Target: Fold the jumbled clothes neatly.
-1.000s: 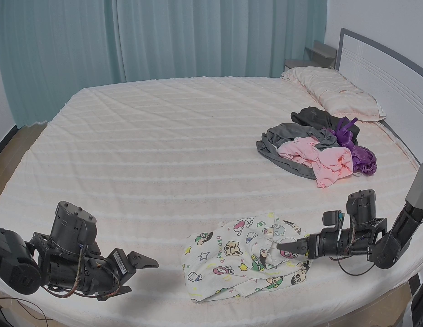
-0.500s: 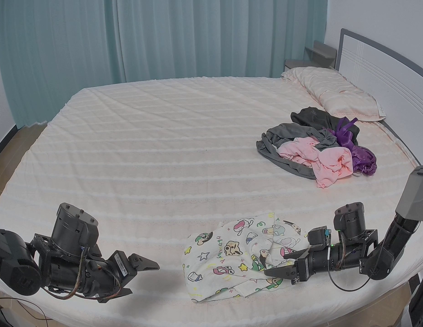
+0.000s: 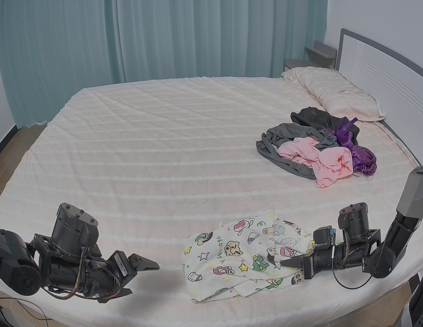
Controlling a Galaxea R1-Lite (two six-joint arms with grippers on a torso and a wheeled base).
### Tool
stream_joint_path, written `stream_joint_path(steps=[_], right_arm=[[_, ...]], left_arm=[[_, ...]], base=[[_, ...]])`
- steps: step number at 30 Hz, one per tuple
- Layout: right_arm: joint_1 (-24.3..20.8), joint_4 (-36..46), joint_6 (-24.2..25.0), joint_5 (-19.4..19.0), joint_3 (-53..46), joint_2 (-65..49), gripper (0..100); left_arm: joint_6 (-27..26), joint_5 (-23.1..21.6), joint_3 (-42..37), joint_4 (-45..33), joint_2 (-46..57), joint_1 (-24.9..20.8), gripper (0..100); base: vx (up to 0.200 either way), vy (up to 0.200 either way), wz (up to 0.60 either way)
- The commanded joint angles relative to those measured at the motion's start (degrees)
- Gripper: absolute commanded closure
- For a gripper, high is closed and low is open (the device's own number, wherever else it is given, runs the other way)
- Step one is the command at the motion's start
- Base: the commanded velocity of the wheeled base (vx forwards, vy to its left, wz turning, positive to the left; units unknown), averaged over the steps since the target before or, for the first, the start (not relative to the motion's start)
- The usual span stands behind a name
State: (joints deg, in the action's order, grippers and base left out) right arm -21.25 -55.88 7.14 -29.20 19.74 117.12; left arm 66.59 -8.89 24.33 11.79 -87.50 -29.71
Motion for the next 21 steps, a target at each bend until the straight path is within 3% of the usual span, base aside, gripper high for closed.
stream_joint_path(steps=[1,4,10,12,17,18,21], right_arm=[[2.7,-0.1,0.3,-0.6,-1.3,-1.5,100],[4.2,-0.1,1.3,-1.0,-2.2,-2.8,100],[7.4,-0.2,8.1,-1.5,-3.2,-3.9,100],[7.6,-0.2,11.3,-1.6,-4.3,-4.1,100],[7.6,-0.3,13.8,-1.7,-6.5,-3.6,100],[7.6,-0.2,14.3,-1.7,-6.6,-3.6,0],[7.8,-0.3,15.7,-1.6,-7.0,-3.6,0]], left_arm=[[0.0,0.0,0.0,-0.1,0.0,0.0,0],[0.0,0.0,0.0,0.0,0.0,0.0,0],[0.0,0.0,0.0,0.0,-0.1,0.0,0],[0.0,0.0,0.0,0.0,0.0,0.0,0],[0.0,0.0,0.0,0.0,-0.1,0.0,0],[0.0,0.0,0.0,0.0,-0.1,0.0,0],[0.0,0.0,0.0,-0.1,-0.1,0.0,0]], base=[[0.0,0.0,0.0],[0.0,0.0,0.0],[0.0,0.0,0.0],[0.0,0.0,0.0],[0.0,0.0,0.0],[0.0,0.0,0.0],[0.0,0.0,0.0]])
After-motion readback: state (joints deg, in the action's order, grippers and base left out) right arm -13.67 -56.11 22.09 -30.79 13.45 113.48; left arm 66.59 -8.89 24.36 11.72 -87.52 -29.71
